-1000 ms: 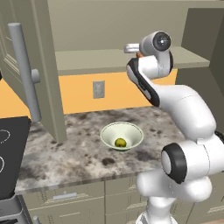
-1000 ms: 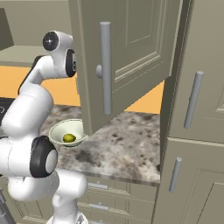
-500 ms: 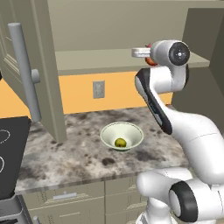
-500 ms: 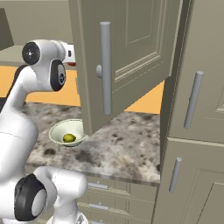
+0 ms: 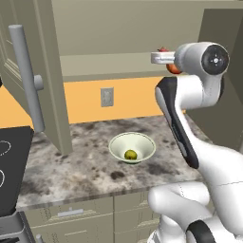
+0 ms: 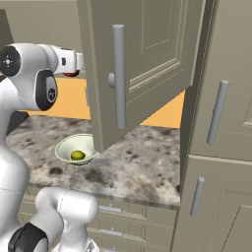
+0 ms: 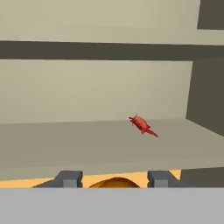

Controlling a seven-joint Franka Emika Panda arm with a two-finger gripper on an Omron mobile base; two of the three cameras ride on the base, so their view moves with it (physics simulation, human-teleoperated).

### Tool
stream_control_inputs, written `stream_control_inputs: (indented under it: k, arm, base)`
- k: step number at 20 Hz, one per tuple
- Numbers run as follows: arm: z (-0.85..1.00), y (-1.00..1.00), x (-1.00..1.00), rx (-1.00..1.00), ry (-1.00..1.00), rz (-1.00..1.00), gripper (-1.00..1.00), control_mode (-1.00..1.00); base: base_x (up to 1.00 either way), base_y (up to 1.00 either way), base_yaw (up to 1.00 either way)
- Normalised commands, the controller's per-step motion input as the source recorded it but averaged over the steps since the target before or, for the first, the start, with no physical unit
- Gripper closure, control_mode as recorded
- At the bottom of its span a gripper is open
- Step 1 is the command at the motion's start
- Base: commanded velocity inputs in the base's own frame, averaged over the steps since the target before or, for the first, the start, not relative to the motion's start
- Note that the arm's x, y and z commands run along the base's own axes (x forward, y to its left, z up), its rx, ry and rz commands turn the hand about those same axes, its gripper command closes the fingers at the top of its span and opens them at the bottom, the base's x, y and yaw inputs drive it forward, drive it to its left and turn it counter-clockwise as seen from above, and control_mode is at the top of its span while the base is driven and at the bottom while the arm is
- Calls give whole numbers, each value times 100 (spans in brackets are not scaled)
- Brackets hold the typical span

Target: Open the cabinet. Pick the pear and peach from the cabinet and place them into the bowl. Then close the cabinet.

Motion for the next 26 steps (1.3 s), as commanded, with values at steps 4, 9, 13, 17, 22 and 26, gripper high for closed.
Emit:
stream_control_inputs:
  k: [4, 9, 13, 17, 22, 26]
  arm:
    - [-33, 3, -52, 0, 0, 0, 100, -100]
    - [-57, 14, -62, 1, 0, 0, 100, -100]
    - [-46, 15, -56, 7, 2, 1, 100, -100]
    - [-26, 21, -14, 12, 15, 0, 100, -100]
    - [-20, 32, 0, 15, 21, 0, 100, -100]
    - [-22, 26, 2, 15, 24, 2, 100, -100]
  base:
    - [0, 0, 0]
    - [0, 0, 0]
    - [0, 0, 0]
    - [0, 0, 0]
    - [0, 0, 0]
    - [0, 0, 0]
